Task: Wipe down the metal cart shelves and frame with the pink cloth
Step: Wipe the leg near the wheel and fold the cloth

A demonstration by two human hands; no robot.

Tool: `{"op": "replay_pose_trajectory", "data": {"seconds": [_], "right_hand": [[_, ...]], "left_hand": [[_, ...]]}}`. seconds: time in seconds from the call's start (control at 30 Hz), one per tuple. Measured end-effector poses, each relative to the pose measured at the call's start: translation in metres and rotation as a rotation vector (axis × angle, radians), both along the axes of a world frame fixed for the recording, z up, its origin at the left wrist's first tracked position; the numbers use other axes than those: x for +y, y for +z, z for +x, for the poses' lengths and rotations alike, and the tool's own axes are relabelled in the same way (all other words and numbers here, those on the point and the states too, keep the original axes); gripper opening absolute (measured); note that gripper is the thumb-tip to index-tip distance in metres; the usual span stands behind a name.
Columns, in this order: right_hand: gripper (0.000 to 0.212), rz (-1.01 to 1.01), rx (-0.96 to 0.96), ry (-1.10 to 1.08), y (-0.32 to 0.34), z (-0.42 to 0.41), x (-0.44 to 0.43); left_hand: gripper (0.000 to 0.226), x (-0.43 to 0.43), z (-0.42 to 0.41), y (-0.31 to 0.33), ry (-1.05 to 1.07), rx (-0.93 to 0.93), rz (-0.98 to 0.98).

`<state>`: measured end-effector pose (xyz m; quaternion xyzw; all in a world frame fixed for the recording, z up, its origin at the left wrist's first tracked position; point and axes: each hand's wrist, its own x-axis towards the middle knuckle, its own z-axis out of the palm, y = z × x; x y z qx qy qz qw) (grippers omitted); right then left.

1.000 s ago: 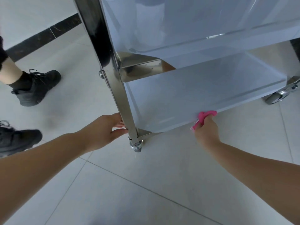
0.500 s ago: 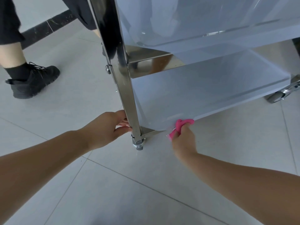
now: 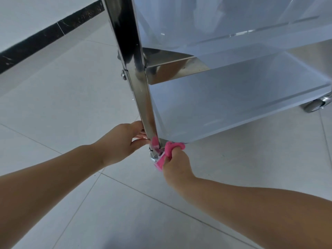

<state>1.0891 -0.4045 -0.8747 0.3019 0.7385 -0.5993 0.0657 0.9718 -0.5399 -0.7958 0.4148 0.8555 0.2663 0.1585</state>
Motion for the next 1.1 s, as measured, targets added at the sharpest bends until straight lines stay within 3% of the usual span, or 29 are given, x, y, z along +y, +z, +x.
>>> {"op": "replay_pose_trajectory", "data": {"seconds": [0.07, 0.13, 0.23, 0.3, 0.43, 0.57, 0.67, 0.73, 0.93, 1.03, 1.1], "right_hand": [[0.015, -0.202, 0.051, -0.024, 0.004, -0.001, -0.002], [0.016, -0.181, 0.068, 0.125, 0.013, 0.005, -0.003], [0.013, -0.277, 0.082, 0.253, 0.023, 0.015, 0.012], [0.021, -0.278, 0.058, 0.306, 0.029, 0.024, 0.024], [0.041, -0.330, 0.001, 0.245, 0.021, 0.036, 0.053], [0.052, -0.558, -0.027, 0.081, 0.015, 0.047, 0.078], [0.046, -0.703, 0.044, -0.101, 0.020, 0.060, 0.101], [0.043, -0.652, 0.068, -0.219, 0.028, 0.072, 0.120], [0.046, -0.221, 0.031, -0.501, 0.057, 0.141, 0.158], [0.047, -0.037, -0.079, -0.655, 0.067, 0.183, 0.159], [0.045, 0.137, -0.197, -0.710, 0.073, 0.221, 0.148]], "left_hand": [[0.016, 0.000, 0.003, 0.000, 0.016, -0.015, 0.011], [0.022, -0.004, 0.007, -0.002, 0.063, -0.051, 0.008], [0.062, -0.019, 0.013, -0.017, 0.112, -0.021, -0.229], [0.083, -0.026, 0.023, -0.030, 0.013, -0.018, -0.405], [0.039, -0.006, 0.058, -0.045, -0.039, -0.196, -0.447], [0.024, 0.041, 0.082, -0.056, 0.080, -0.541, -0.226], [0.020, 0.081, 0.091, -0.062, 0.206, -0.702, -0.020], [0.025, 0.107, 0.097, -0.069, 0.254, -0.782, 0.068], [0.010, 0.186, 0.134, -0.064, 0.029, -0.941, 0.111], [0.030, 0.209, 0.169, -0.063, -0.053, -1.137, 0.138], [0.036, 0.222, 0.201, -0.060, -0.219, -1.196, 0.104]]}}
